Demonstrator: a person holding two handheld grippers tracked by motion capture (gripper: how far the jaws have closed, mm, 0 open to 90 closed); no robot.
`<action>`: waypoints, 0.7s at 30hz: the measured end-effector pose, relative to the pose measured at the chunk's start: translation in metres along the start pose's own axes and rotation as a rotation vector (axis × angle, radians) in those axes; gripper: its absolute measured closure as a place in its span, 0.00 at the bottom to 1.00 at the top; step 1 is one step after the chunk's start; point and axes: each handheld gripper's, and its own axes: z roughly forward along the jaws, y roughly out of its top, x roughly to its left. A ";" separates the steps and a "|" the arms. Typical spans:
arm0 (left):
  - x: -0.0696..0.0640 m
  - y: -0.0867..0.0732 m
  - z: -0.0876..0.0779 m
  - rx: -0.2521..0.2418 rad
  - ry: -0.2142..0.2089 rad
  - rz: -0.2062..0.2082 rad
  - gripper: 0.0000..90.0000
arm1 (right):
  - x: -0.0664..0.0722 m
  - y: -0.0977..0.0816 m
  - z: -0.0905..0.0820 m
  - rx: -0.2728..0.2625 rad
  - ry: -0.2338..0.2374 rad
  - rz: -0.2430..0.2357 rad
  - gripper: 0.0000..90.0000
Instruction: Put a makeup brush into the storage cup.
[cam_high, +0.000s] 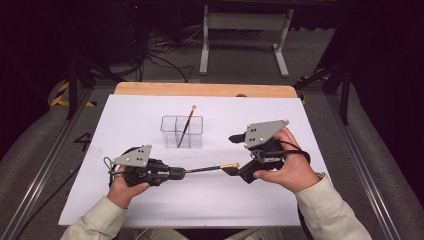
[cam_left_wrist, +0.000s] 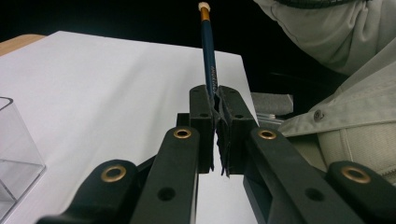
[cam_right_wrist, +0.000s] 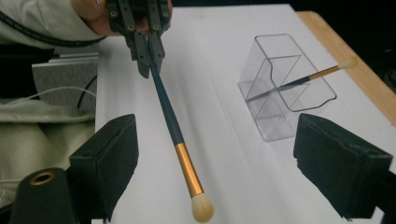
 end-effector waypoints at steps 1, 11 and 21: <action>0.000 0.000 0.000 -0.005 -0.002 -0.002 0.95 | 0.000 -0.002 -0.001 -0.018 -0.001 0.002 0.13; 0.001 -0.001 -0.005 -0.024 0.001 -0.003 0.95 | -0.003 -0.028 -0.004 -0.194 -0.034 0.056 0.11; 0.001 0.000 -0.006 -0.034 0.001 0.003 0.95 | -0.005 -0.053 -0.001 -0.278 -0.051 0.108 0.09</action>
